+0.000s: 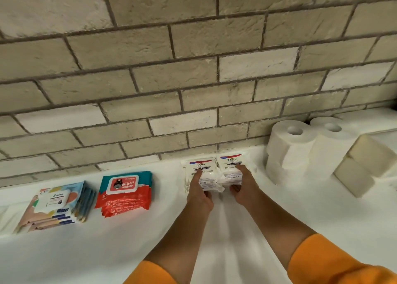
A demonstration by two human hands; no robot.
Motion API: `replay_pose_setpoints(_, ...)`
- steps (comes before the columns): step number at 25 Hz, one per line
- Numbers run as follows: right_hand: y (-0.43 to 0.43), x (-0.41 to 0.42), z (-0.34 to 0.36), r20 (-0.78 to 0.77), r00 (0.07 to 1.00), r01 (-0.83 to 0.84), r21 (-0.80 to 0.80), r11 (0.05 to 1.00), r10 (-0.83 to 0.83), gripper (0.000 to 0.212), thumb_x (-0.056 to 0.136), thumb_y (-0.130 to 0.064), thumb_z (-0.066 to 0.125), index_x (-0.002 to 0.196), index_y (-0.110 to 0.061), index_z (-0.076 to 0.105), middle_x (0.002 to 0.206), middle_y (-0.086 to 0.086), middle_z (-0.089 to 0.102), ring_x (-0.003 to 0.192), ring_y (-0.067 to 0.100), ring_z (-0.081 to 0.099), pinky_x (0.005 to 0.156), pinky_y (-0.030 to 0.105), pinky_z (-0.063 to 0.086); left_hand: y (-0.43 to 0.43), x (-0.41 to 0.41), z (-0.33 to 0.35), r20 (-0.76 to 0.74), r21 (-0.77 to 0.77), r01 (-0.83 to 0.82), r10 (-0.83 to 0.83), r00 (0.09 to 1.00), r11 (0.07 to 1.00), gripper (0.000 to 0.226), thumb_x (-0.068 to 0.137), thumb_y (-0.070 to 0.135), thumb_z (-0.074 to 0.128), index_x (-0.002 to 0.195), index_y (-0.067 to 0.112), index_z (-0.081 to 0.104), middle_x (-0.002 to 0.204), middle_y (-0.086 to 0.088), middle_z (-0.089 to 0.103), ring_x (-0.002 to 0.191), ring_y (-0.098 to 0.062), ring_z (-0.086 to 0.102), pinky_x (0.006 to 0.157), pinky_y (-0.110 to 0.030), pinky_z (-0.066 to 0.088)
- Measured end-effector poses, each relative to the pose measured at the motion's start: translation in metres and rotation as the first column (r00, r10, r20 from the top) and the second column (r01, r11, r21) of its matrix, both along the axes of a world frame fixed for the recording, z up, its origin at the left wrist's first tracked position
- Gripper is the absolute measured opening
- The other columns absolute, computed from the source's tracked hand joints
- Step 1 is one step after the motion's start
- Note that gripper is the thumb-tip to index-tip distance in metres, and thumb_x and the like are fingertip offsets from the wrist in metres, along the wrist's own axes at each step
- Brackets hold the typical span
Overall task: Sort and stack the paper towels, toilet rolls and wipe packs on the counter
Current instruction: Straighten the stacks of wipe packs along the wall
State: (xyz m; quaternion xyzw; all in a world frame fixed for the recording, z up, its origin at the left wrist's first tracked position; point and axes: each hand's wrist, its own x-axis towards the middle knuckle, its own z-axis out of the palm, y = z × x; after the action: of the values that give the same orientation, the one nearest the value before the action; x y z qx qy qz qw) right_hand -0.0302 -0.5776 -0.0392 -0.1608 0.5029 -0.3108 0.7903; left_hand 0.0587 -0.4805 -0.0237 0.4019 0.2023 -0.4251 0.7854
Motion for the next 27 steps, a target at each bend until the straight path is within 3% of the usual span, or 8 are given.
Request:
replay_pose_setpoints(2,0.012,0.014,-0.001,-0.004,1.0,-0.012,0.0,1.0,0.012,0.047,0.073,-0.028,0.086,0.116,-0.016,0.072,0.106,0.006,0.078,0.089,0.022,0.075,0.062,0.027,0.056,0.013,0.012,0.0,0.0,-0.021,0.011,-0.011,1.0,1.0,0.056,0.078,0.022,0.082,0.13,0.011,0.064,0.123,-0.011,0.072,0.088,-0.025,0.071,0.057,-0.029,0.061)
replay_pose_setpoints(6,0.034,0.037,-0.001,-0.02,1.0,-0.011,-0.004,1.0,0.011,0.038,0.078,-0.028,0.086,0.109,-0.014,0.071,0.104,0.008,0.078,0.085,0.023,0.076,0.062,0.029,0.057,0.032,0.031,0.0,0.048,-0.01,-0.009,0.009,0.999,1.0,0.053,0.081,0.02,0.079,0.13,0.013,0.064,0.124,-0.012,0.071,0.111,-0.029,0.068,0.083,-0.037,0.058)
replay_pose_setpoints(10,0.045,0.047,-0.002,-0.039,0.999,-0.027,-0.01,1.0,0.027,0.042,0.076,-0.029,0.088,0.111,-0.013,0.071,0.103,0.009,0.078,0.083,0.023,0.076,0.06,0.029,0.057,0.044,0.041,0.001,0.06,-0.03,-0.003,0.005,0.998,1.0,0.053,0.083,0.021,0.078,0.133,0.014,0.062,0.124,-0.012,0.071,0.108,-0.029,0.069,0.086,-0.038,0.057)
replay_pose_setpoints(13,0.047,0.049,-0.001,-0.062,0.996,-0.059,-0.007,0.998,0.059,0.048,0.073,-0.032,0.09,0.112,-0.014,0.07,0.104,0.008,0.078,0.087,0.024,0.076,0.066,0.03,0.058,0.05,0.044,0.004,0.054,-0.023,-0.001,0.002,0.999,1.0,0.05,0.085,0.019,0.076,0.133,0.013,0.062,0.125,-0.013,0.07,0.087,-0.024,0.072,0.067,-0.034,0.062)
replay_pose_setpoints(16,0.046,0.044,-0.001,-0.06,0.993,-0.107,-0.015,0.994,0.106,0.052,0.073,-0.035,0.089,0.118,-0.015,0.07,0.108,0.007,0.077,0.089,0.022,0.074,0.064,0.03,0.055,0.053,0.045,0.004,0.039,0.001,0.03,-0.03,0.999,1.0,0.052,0.085,0.022,0.077,0.134,0.012,0.061,0.127,-0.012,0.069,0.07,-0.019,0.072,0.046,-0.025,0.056)
replay_pose_setpoints(23,0.049,0.037,0.005,-0.051,0.989,-0.142,-0.03,0.989,0.14,0.05,0.078,-0.04,0.086,0.118,-0.015,0.069,0.114,0.008,0.075,0.088,0.021,0.071,0.065,0.03,0.052,0.054,0.044,0.007,0.059,0.004,0.079,-0.079,0.995,0.997,0.051,0.088,0.025,0.074,0.135,0.012,0.059,0.13,-0.012,0.067,0.083,-0.021,0.069,0.047,-0.025,0.057)
replay_pose_setpoints(27,0.049,0.038,0.002,-0.038,0.989,-0.146,-0.042,0.988,0.144,0.059,0.077,-0.048,0.086,0.121,-0.014,0.068,0.114,0.009,0.075,0.091,0.024,0.07,0.069,0.032,0.055,0.055,0.05,0.001,0.078,0.055,0.135,-0.139,0.987,0.989,0.06,0.084,0.031,0.077,0.137,0.013,0.059,0.122,-0.009,0.069,0.084,-0.02,0.069,0.051,-0.024,0.057)
